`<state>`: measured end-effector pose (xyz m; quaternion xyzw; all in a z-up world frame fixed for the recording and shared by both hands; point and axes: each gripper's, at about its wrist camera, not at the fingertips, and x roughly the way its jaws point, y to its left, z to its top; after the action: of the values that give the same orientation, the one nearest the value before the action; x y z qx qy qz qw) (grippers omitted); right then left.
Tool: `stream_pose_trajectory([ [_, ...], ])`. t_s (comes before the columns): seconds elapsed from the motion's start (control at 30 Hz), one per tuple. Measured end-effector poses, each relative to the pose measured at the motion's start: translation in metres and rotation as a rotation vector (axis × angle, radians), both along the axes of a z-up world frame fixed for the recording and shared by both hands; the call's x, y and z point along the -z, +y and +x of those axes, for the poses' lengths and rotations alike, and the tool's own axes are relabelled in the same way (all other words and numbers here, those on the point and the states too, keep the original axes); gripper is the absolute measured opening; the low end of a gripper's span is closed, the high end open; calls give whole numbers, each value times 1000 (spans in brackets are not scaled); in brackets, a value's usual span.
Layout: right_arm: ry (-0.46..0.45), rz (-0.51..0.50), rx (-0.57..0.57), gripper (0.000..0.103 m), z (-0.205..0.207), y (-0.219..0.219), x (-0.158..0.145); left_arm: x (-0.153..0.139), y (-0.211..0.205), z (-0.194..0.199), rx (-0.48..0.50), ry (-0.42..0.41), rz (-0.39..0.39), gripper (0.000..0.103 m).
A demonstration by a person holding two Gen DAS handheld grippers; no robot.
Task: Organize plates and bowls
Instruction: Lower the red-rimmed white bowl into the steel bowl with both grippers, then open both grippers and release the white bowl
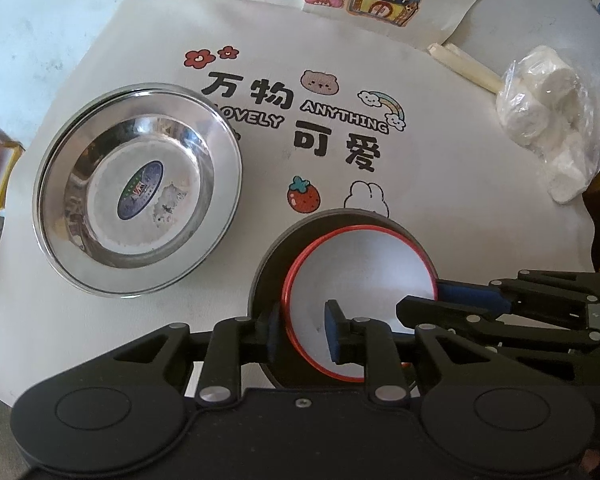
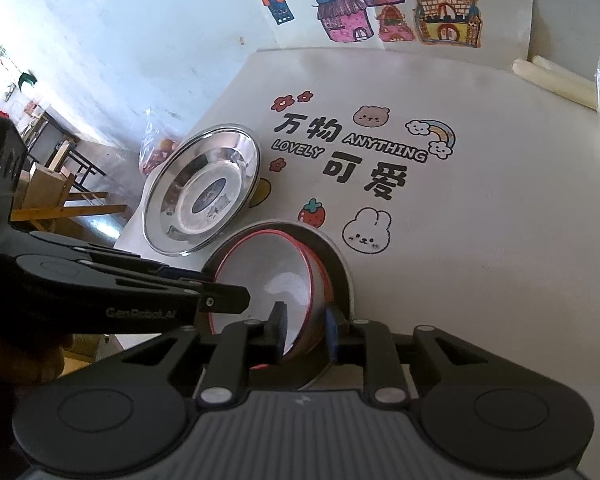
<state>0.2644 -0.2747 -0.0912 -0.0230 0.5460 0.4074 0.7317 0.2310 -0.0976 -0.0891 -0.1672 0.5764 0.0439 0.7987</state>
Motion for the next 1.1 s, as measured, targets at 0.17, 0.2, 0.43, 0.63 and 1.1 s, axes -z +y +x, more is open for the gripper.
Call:
stream_pose_trajectory([
  [0.17,-14,-2,17,26,-3,0,-3,-4,3,-2,7,-16,-2,29],
  [0.2,-16,0,24,26,-3,-1,-4,-4,4,-3,9,-20,-2,31],
  [0.43,-50,6,90,36,-11,-6,-14,-14,6,-7,44,-69,-22,60],
  [0.63,-78,10,177,48,-20,-19,-24,-24,11,-11,74,-109,-7,77],
  [1.1,-166,-105,438,103,-55,-39,-37,-26,43,-37,139,-99,28,102],
])
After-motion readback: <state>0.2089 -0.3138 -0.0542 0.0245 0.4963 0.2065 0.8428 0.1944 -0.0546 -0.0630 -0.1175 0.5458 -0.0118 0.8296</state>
